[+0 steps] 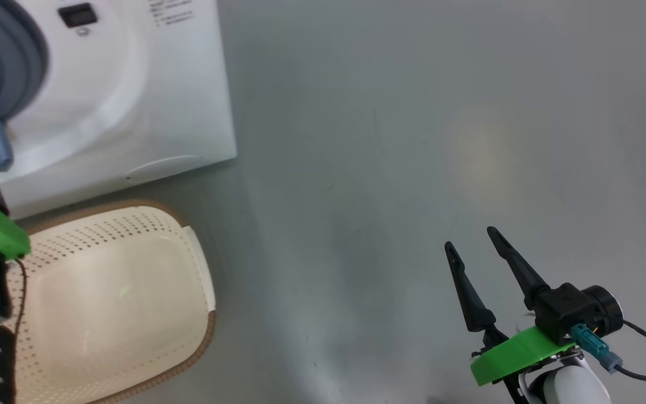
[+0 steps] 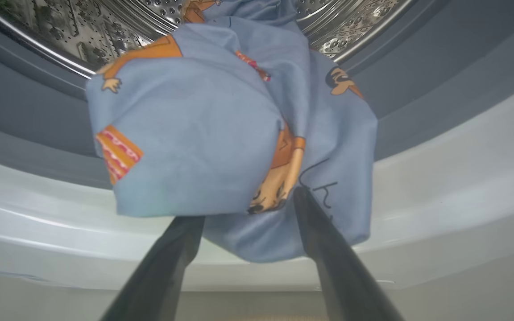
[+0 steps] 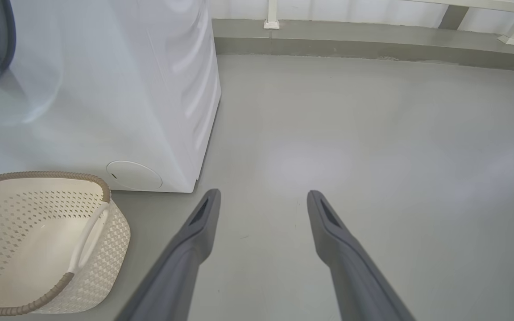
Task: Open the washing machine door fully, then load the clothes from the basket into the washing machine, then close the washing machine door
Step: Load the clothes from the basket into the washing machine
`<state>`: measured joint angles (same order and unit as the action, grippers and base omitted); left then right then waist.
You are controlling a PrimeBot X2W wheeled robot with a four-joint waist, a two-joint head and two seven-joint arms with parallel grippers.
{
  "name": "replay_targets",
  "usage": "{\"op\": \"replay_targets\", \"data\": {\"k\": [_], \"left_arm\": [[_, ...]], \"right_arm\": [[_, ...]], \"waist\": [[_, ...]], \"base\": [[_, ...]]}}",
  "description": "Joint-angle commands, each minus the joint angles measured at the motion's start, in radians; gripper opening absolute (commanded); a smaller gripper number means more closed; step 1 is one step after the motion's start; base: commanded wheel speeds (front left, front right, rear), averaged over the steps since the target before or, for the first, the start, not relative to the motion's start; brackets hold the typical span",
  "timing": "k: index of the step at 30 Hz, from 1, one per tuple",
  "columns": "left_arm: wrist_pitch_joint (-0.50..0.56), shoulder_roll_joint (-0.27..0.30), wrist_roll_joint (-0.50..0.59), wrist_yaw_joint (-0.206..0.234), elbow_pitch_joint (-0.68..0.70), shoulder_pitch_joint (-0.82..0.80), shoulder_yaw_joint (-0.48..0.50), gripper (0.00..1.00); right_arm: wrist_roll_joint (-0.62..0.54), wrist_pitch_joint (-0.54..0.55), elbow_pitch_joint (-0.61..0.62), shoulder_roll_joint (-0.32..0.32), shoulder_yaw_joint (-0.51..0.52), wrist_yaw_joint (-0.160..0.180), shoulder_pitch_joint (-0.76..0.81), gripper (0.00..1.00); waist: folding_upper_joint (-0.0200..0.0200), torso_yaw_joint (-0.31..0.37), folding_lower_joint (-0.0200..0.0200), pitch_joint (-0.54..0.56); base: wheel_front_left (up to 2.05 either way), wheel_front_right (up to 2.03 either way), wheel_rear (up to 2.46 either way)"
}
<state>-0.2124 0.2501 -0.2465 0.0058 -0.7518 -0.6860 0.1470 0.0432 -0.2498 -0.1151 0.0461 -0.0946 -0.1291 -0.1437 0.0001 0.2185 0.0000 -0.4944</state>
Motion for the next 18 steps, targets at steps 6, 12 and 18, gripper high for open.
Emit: {"op": "replay_targets", "data": {"k": [6,12,18], "left_arm": [[-0.011,0.079,-0.006,0.006,-0.047,-0.082,0.022,1.00],[-0.026,0.083,-0.017,-0.001,-0.082,-0.114,0.022,0.00],[-0.039,0.082,-0.023,-0.009,-0.094,-0.120,0.021,0.00]], "right_arm": [[0.020,-0.012,0.024,0.004,-0.022,-0.002,-0.011,1.00],[0.027,-0.012,0.029,0.004,-0.022,-0.002,-0.015,1.00],[0.027,-0.012,0.029,0.004,-0.020,-0.002,-0.016,1.00]], "waist": [[-0.0001,0.033,0.0000,-0.037],[-0.0001,0.035,0.0000,-0.045],[-0.0001,0.029,0.0000,-0.044]], "base": [[0.00,0.00,0.00],[0.00,0.00,0.00],[0.00,0.00,0.00]]}}
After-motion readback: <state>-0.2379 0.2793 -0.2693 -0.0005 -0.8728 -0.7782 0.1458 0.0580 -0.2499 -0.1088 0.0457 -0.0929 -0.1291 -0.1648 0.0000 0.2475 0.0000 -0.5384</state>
